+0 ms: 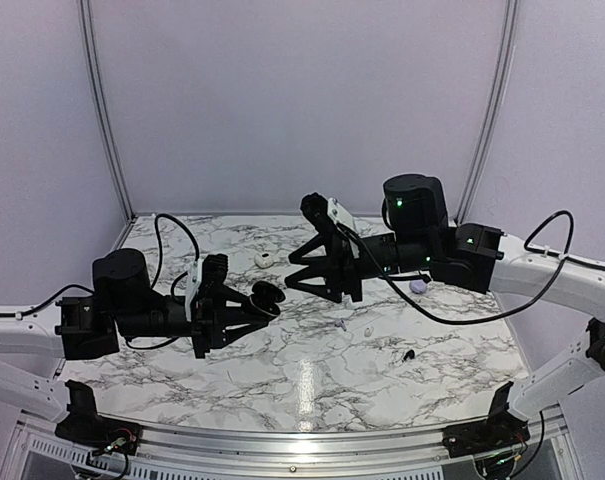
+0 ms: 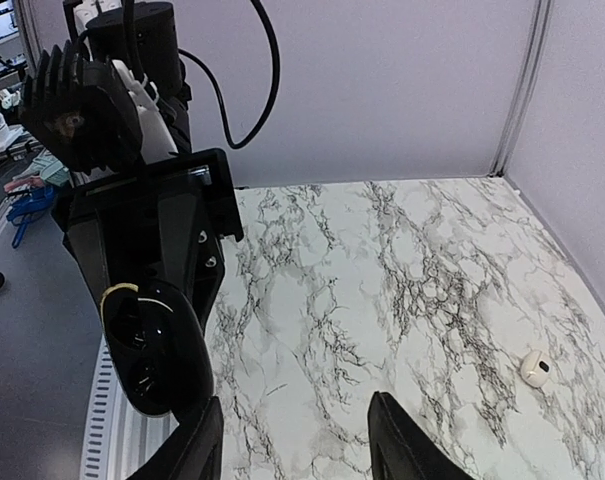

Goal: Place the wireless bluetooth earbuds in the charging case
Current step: Open the charging case, then adjust the left earbud at the center of the board.

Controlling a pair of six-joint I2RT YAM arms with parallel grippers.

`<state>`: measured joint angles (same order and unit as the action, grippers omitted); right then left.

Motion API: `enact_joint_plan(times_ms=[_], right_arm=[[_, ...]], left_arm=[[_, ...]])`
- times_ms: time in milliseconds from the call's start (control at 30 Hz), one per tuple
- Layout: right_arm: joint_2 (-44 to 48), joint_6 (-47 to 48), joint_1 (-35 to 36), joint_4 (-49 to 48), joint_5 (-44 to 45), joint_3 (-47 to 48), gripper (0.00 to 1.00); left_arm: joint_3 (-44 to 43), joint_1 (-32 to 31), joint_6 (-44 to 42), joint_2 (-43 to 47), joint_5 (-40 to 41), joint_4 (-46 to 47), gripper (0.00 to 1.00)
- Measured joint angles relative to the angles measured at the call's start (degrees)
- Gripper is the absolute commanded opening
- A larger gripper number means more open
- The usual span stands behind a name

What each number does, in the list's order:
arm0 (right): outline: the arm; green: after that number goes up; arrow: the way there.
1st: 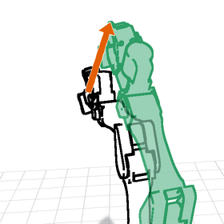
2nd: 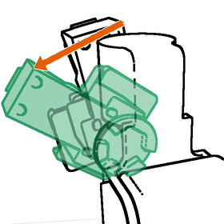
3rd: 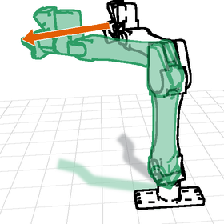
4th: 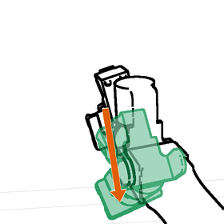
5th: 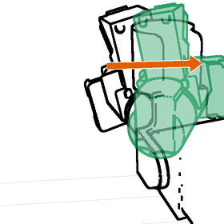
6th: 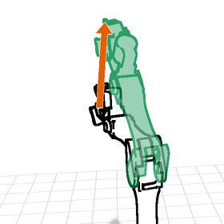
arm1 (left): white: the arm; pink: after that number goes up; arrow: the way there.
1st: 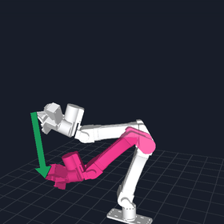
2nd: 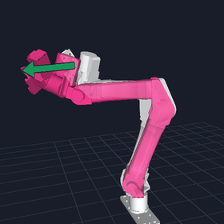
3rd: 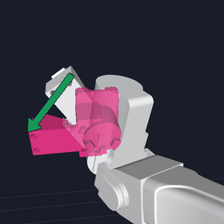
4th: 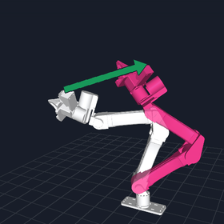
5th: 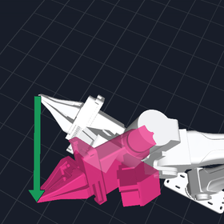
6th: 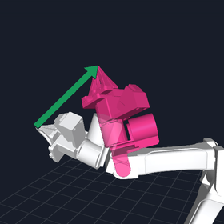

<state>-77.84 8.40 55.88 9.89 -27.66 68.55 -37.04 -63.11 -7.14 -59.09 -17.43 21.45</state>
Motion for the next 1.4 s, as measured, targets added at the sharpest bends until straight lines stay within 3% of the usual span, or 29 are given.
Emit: enact_joint_plan(times_ms=[200,367,533,767,900,1100,1400], right_arm=[[1.86,-1.31,-1.31,-1.42,0.02,-1.33,0.69],[7.48,-4.48,-7.13,-2.32,0.00,-5.38,0.78],[8.85,-8.92,-15.13,1.46,-0.70,-7.23,0.69],[8.98,-18.34,-21.79,15.91,5.44,-13.79,0.62],[9.99,-24.59,-22.86,22.88,9.33,-18.97,0.60],[10.43,-34.71,-23.43,31.52,16.24,-23.21,0.50],[7.04,-44.19,-23.50,35.58,22.71,-23.82,0.48]], left_arm=[[1.05,0.00,-0.79,1.25,1.36,1.49,0.00],[2.21,0.00,-0.92,1.42,3.28,2.32,0.00],[2.62,0.00,-0.94,1.42,4.63,2.43,0.00],[2.62,0.00,-0.92,1.42,5.55,2.67,0.00],[2.73,0.00,-0.87,1.38,5.57,2.71,0.00],[2.84,0.00,-0.76,1.29,5.57,2.71,0.00],[3.19,0.00,-0.52,1.29,5.57,2.73,0.00]])
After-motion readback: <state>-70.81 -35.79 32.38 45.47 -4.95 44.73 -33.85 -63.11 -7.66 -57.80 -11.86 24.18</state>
